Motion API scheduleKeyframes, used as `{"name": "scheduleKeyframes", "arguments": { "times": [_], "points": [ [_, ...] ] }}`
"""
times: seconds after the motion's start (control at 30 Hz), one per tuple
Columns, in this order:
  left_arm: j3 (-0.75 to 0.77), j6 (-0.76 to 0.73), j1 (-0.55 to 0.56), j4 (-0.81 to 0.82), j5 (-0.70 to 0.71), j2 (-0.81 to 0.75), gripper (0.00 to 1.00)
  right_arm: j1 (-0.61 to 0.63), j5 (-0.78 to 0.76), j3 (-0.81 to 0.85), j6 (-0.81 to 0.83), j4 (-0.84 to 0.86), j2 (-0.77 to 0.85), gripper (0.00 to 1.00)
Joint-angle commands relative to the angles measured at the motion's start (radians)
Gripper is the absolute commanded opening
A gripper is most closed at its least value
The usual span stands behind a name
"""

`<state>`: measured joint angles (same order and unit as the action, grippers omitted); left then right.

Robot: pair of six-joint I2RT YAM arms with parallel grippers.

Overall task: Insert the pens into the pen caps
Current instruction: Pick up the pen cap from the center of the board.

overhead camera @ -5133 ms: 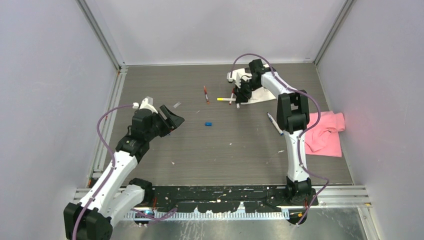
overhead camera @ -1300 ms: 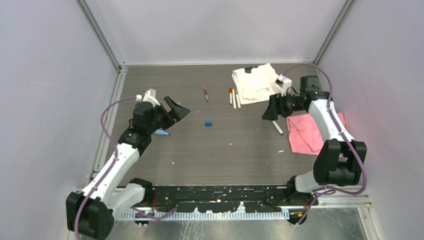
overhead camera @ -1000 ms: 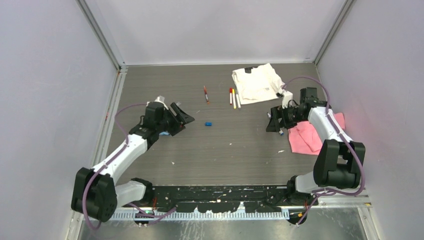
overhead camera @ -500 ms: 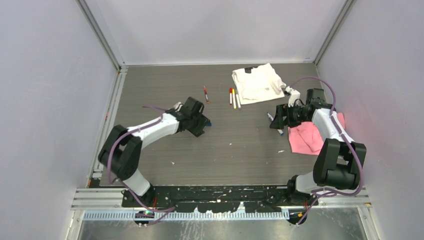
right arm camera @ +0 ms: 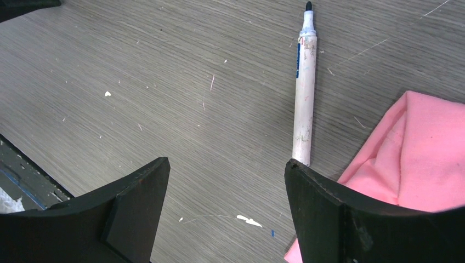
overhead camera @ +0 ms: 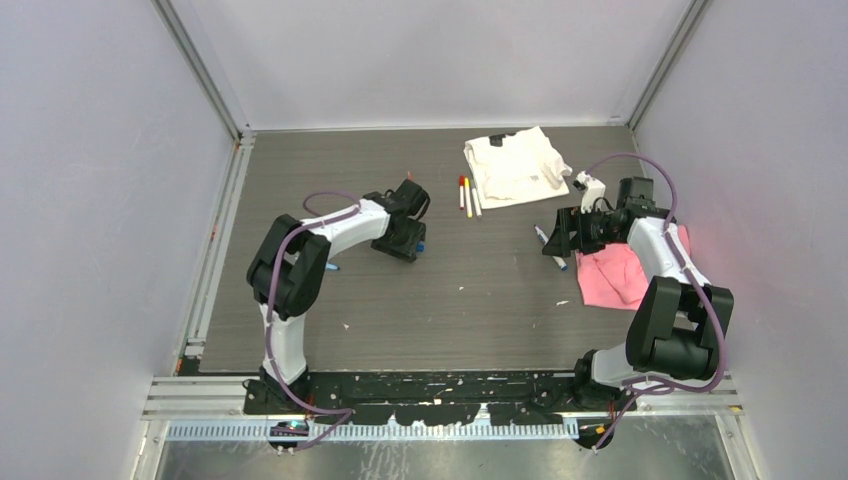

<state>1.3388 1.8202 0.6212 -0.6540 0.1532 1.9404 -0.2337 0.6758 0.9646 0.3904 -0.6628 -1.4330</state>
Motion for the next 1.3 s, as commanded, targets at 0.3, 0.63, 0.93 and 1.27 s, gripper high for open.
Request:
{"name": "scheduleKeyframes", "arguments": {
  "times": [0.3, 0.63, 0.93, 1.27],
  "points": [
    [0.101, 0.035, -0.022, -0.187, 0.031, 0.087, 0.4, -0.015, 0.031, 0.014, 0.014, 0.003, 0.028, 0.82],
    [0.137, -0.087, -0.04, -0.223, -0.02, 0.147, 0.11, -0.016, 0.042, 0.016, 0.016, -0.002, 0.021, 0.82],
    [0.056, -0.498, -0.043, -0.06, -0.022, 0.022, 0.01, -0.017, 0.102, 0.015, 0.067, -0.037, 0.026, 0.82],
    [-0.245, -0.868, -0.045, 0.316, -0.179, -0.286, 0.01, 0.038, -0.108, -0.057, 0.009, 0.129, -0.006, 0.74]
  ]
}}
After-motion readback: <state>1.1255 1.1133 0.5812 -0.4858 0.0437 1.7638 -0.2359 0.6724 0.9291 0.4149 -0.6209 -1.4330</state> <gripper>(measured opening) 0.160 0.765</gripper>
